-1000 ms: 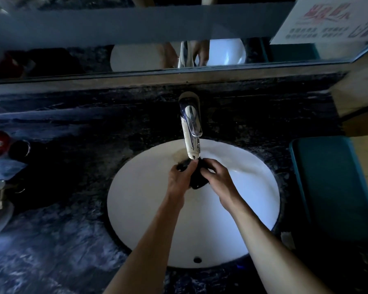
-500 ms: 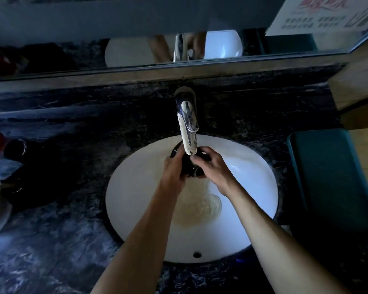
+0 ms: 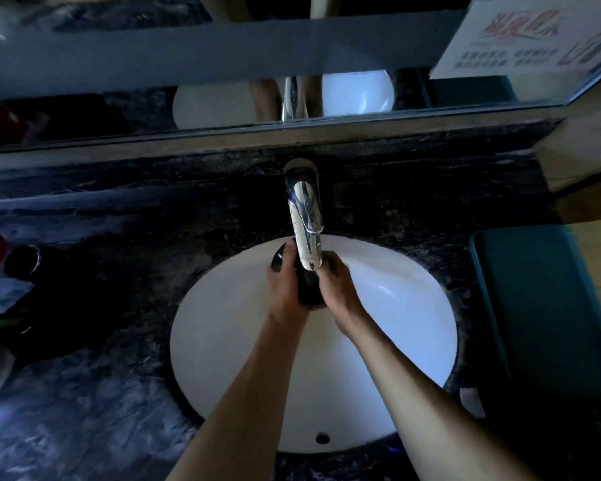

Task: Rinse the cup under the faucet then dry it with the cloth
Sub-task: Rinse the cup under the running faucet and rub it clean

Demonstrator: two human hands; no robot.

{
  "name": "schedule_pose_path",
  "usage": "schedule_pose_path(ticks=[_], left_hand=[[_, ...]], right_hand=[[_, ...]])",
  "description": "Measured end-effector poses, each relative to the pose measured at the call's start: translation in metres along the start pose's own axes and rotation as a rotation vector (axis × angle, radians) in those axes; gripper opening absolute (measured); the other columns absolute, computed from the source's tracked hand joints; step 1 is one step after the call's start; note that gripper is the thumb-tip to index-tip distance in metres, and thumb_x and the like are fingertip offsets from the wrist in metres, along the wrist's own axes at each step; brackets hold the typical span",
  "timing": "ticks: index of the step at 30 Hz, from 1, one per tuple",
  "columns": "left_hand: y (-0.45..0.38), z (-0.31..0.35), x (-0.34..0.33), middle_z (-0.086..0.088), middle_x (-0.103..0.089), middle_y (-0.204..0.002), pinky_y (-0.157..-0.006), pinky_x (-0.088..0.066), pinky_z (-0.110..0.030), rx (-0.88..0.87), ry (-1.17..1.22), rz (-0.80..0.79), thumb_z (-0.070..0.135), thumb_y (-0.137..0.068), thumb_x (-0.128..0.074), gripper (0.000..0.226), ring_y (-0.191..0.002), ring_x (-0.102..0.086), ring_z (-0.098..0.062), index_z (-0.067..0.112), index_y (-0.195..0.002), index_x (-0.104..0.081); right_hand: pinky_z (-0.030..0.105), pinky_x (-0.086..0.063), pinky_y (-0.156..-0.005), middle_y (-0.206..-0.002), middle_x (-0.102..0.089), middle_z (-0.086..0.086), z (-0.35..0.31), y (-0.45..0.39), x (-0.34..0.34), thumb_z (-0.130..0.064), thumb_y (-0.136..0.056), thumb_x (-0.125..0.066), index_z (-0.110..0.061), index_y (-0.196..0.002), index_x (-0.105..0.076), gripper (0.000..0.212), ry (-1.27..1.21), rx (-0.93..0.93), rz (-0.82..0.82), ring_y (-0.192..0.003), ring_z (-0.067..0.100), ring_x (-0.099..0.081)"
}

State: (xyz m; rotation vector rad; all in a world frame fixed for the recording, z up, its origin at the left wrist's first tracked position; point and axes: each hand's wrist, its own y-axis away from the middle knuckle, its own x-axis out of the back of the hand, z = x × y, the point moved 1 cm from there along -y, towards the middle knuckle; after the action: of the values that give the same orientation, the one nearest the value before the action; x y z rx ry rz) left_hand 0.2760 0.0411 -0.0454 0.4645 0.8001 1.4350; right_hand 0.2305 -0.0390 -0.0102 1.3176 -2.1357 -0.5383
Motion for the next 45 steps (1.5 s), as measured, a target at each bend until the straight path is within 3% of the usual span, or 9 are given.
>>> schedule_pose_path(ticks=[3,10,15,21,26,31,35,41,45], left_hand=[[-0.003,-0.012,0.004,-0.008,-0.072,-0.087,-0.075,-0.053,-0.039,0.193,-0.001,-0.038,0.064,-0.075,-0.074,0.05,-0.083,-0.069,-0.027,0.017,-0.093,-0.072],[0.016,-0.006,0.005,0.0,-0.067,-0.063,-0.05,-0.047,-0.024,0.081,-0.106,0.02,0.052,-0.089,-0.07,0.041,-0.057,-0.063,-0.017,0.012,-0.079,-0.074],[0.027,0.005,0.0,-0.006,-0.05,-0.048,-0.048,-0.031,-0.025,0.237,-0.011,-0.182,0.061,-0.103,-0.04,0.066,-0.041,-0.047,-0.02,0.02,-0.056,-0.062],[0.02,0.013,0.006,-0.014,-0.064,-0.073,-0.059,-0.046,-0.033,0.487,0.202,-0.149,0.07,-0.096,-0.03,0.065,-0.06,-0.064,-0.03,0.013,-0.092,-0.061],[0.023,0.016,0.007,-0.021,-0.077,-0.074,-0.075,-0.048,-0.045,0.612,0.402,-0.075,0.062,-0.1,-0.038,0.067,-0.09,-0.065,-0.035,0.003,-0.098,-0.07],[0.016,0.01,0.008,-0.016,-0.075,-0.065,-0.072,-0.048,-0.042,0.611,0.432,-0.025,0.056,-0.103,-0.039,0.059,-0.081,-0.067,-0.031,0.005,-0.093,-0.066],[0.015,0.006,0.001,-0.014,-0.074,-0.064,-0.072,-0.048,-0.037,0.585,0.422,-0.035,0.046,-0.107,-0.034,0.057,-0.053,-0.075,-0.027,0.006,-0.086,-0.068],[0.017,0.005,0.0,-0.014,-0.073,-0.061,-0.069,-0.048,-0.038,0.56,0.415,0.009,0.053,-0.105,-0.034,0.059,-0.078,-0.066,-0.03,0.006,-0.087,-0.065],[0.022,-0.001,-0.003,-0.009,-0.067,-0.062,-0.069,-0.048,-0.033,0.537,0.344,-0.056,0.043,-0.104,-0.038,0.046,-0.071,-0.064,-0.025,0.011,-0.081,-0.061]], right_hand=[[0.06,-0.058,-0.077,-0.094,-0.073,0.014,-0.002,-0.001,-0.004,-0.044,-0.093,-0.038,-0.011,-0.096,-0.067,0.044,-0.122,-0.158,0.054,-0.088,0.033,-0.07],[0.039,-0.058,-0.084,-0.112,-0.072,0.002,0.005,0.014,-0.005,-0.045,-0.098,-0.051,-0.027,-0.128,-0.06,0.036,0.205,0.17,0.0,-0.1,0.021,-0.068],[0.036,-0.055,-0.045,-0.093,-0.072,0.019,0.002,0.0,0.0,-0.043,-0.095,-0.039,-0.018,-0.091,-0.068,0.038,-0.004,-0.119,-0.019,-0.072,0.034,-0.07],[0.032,-0.056,-0.058,-0.111,-0.063,-0.008,0.008,0.015,0.002,-0.046,-0.098,-0.054,-0.036,-0.138,-0.038,0.043,0.114,0.102,-0.276,-0.086,0.018,-0.068],[0.042,-0.048,-0.094,-0.128,-0.066,0.011,0.004,0.011,0.0,-0.047,-0.103,-0.039,-0.026,-0.14,-0.046,0.043,0.445,0.153,-0.083,-0.118,0.035,-0.06],[0.043,-0.053,-0.091,-0.122,-0.069,0.004,0.002,0.017,0.0,-0.065,-0.085,-0.058,-0.034,-0.132,-0.046,0.058,0.407,0.163,-0.145,-0.114,0.03,-0.063],[0.042,-0.049,-0.077,-0.112,-0.071,0.013,0.003,0.012,-0.002,-0.054,-0.099,-0.04,-0.032,-0.122,-0.05,0.033,0.434,0.122,0.061,-0.105,0.041,-0.063],[0.044,-0.053,-0.085,-0.12,-0.068,0.008,0.007,0.016,0.003,-0.066,-0.088,-0.051,-0.042,-0.128,-0.035,0.05,0.443,0.122,-0.157,-0.109,0.034,-0.063],[0.041,-0.045,-0.072,-0.104,-0.069,0.014,0.012,0.013,0.0,-0.058,-0.097,-0.039,-0.035,-0.104,-0.041,0.024,0.408,0.1,0.054,-0.101,0.041,-0.063]])
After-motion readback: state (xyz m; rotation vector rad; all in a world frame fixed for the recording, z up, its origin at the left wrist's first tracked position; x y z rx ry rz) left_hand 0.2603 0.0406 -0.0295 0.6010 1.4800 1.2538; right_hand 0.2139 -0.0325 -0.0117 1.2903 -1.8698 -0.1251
